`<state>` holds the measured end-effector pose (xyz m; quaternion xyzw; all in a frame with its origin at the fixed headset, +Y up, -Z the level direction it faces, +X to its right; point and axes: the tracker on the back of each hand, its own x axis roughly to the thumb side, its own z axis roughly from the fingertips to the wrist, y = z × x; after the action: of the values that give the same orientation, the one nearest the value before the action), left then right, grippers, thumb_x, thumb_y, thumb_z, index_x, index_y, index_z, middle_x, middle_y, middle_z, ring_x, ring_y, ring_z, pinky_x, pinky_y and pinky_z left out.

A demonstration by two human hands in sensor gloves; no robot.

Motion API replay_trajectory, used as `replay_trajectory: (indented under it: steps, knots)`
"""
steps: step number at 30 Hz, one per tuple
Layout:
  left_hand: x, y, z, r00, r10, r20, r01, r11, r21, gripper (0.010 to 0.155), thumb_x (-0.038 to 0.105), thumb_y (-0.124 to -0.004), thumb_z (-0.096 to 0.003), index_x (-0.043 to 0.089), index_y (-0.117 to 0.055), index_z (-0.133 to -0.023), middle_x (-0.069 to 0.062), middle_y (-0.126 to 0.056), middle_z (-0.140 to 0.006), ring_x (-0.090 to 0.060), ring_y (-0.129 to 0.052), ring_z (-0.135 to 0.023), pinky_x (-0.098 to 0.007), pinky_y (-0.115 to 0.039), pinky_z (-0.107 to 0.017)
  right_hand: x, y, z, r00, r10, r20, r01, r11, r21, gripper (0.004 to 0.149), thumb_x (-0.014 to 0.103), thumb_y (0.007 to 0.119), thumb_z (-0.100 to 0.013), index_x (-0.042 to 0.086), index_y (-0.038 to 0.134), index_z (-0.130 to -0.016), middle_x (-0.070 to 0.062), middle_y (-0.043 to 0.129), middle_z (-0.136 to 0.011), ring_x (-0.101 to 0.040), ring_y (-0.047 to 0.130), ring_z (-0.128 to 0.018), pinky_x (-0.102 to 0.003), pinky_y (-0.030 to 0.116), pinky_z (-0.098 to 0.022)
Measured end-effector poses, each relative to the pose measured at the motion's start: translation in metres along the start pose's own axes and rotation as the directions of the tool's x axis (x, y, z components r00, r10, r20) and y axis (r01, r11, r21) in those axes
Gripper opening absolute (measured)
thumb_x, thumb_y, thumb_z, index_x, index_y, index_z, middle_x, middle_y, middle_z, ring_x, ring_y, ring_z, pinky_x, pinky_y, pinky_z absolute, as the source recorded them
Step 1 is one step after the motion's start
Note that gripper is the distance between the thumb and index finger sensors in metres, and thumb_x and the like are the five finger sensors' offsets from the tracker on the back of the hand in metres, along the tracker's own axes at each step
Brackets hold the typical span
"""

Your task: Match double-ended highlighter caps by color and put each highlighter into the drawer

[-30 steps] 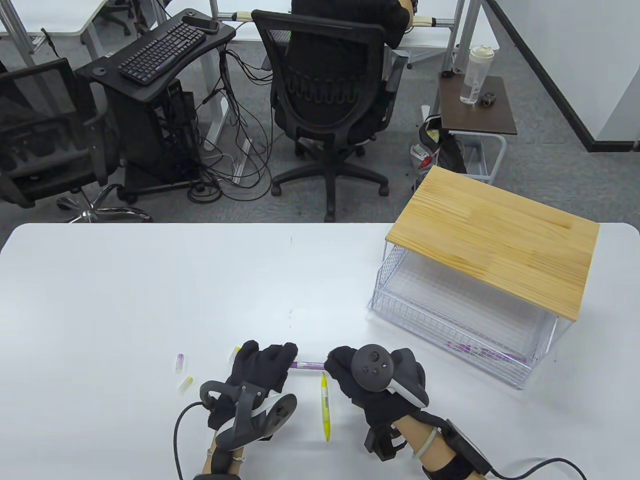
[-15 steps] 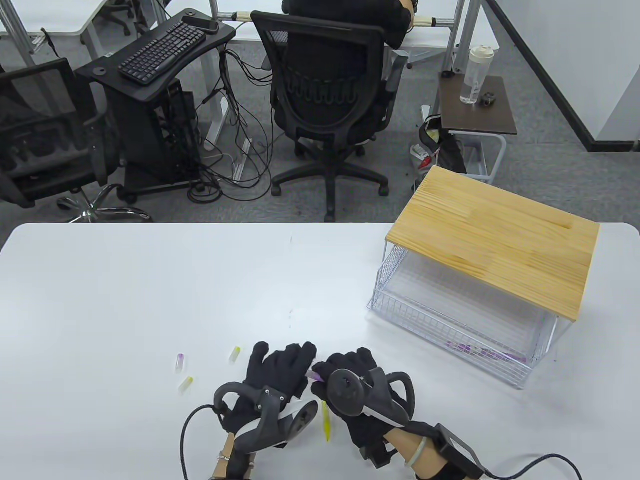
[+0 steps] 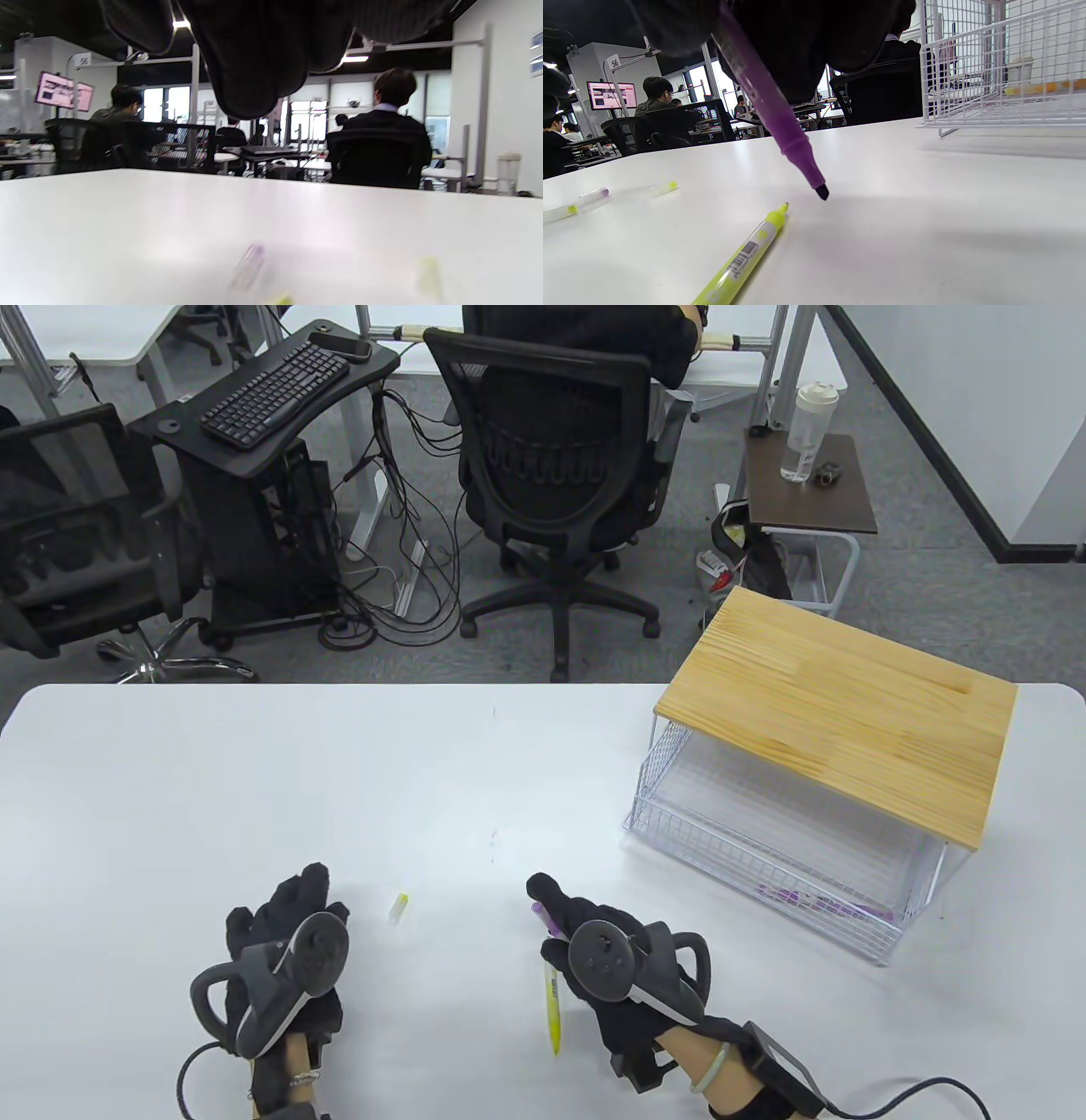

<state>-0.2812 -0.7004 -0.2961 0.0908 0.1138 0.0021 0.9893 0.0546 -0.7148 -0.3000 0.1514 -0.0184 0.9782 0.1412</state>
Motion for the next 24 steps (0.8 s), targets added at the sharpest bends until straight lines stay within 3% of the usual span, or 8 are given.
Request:
replay_trajectory:
  steps: [8,11,18,24]
  knots:
    - [-0.019,-0.024,-0.006,0.997,0.004,-0.074,-0.017,0.986,-0.167,0.062,0.046,-0.064,-0.0504,0.02,-0.069,-0.106,-0.01,-0.084,-0.102,-0.026,-0.097,-0.081,-0.067,-0.061,-0.067,0.007,-0.005,0.008,0.999,0.01,0.038,-0.008,0.999,-0.053,0.074,0.052,0.065,-0.062,0.06,0.005,-0.105,0.023,0.069,-0.1,-0.001,0.089,-0.079,-0.031,0.071,-0.081]
    - [-0.018,-0.024,-0.006,0.997,0.017,-0.074,-0.03,0.984,-0.175,0.061,0.046,-0.063,-0.0507,0.019,-0.069,-0.106,-0.011,-0.084,-0.102,-0.026,-0.096,-0.081,-0.068,-0.06,-0.067,0.006,-0.005,0.008,0.997,-0.033,0.066,0.034,0.999,-0.01,0.068,0.048,0.061,-0.063,0.059,0.012,-0.108,0.021,0.071,-0.098,-0.005,0.088,-0.078,-0.033,0.069,-0.082]
    - [-0.011,-0.025,-0.015,0.993,-0.04,-0.108,0.022,0.986,-0.164,0.064,0.048,-0.064,-0.0497,0.019,-0.067,-0.107,-0.012,-0.082,-0.104,-0.028,-0.095,-0.084,-0.068,-0.06,-0.068,0.0,-0.013,0.009,0.997,-0.066,0.042,0.068,0.996,-0.057,0.064,0.043,0.061,-0.062,0.057,0.017,-0.105,0.021,0.073,-0.095,-0.008,0.091,-0.078,-0.033,0.069,-0.082]
    - [0.005,-0.041,-0.052,0.956,-0.258,-0.142,0.184,0.898,-0.399,0.074,0.055,-0.064,-0.046,0.024,-0.054,-0.113,-0.009,-0.074,-0.112,-0.029,-0.088,-0.094,-0.067,-0.055,-0.073,-0.008,-0.023,0.012,0.992,-0.123,0.042,0.126,0.988,-0.084,0.062,0.048,0.056,-0.065,0.053,0.011,-0.107,0.024,0.07,-0.096,-0.003,0.091,-0.079,-0.029,0.07,-0.082]
